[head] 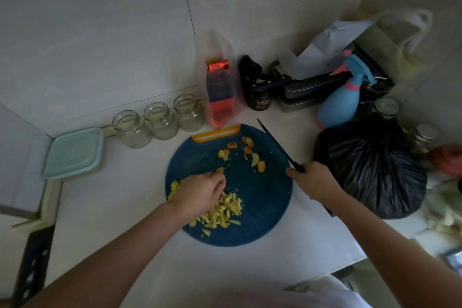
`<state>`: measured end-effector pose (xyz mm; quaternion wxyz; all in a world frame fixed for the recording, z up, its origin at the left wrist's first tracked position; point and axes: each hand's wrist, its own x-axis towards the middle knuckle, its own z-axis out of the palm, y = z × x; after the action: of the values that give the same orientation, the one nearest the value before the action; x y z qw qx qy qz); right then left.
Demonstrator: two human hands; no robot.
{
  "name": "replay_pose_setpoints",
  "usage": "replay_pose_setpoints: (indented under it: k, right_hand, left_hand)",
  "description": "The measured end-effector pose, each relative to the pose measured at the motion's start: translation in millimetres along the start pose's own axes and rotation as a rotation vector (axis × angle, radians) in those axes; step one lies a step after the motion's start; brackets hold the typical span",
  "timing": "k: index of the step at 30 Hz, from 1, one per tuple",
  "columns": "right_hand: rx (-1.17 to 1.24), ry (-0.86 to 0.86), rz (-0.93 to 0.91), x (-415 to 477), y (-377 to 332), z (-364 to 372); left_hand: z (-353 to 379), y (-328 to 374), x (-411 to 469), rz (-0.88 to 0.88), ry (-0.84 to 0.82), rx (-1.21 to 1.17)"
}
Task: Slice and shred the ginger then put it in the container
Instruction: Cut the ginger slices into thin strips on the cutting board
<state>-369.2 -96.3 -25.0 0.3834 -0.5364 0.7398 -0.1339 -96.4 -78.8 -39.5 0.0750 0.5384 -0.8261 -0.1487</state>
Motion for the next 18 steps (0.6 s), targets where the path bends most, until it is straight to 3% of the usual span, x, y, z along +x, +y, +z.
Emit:
replay_pose_setpoints:
  k: [4,10,18]
  right_hand:
    - [0.045,-0.060,0.051,6,2,9]
    - [0.066,-0.080,0.110,8,0,18]
    - [0.039,-0.103,0.168,13,-1,21]
  left_hand:
    - [-5,12,25,-0.064,0.059,-0.079]
    - [6,26,78,-0.125,-0.120,-0.144]
    - [19,50,105,-0.122,-0.148,-0.215]
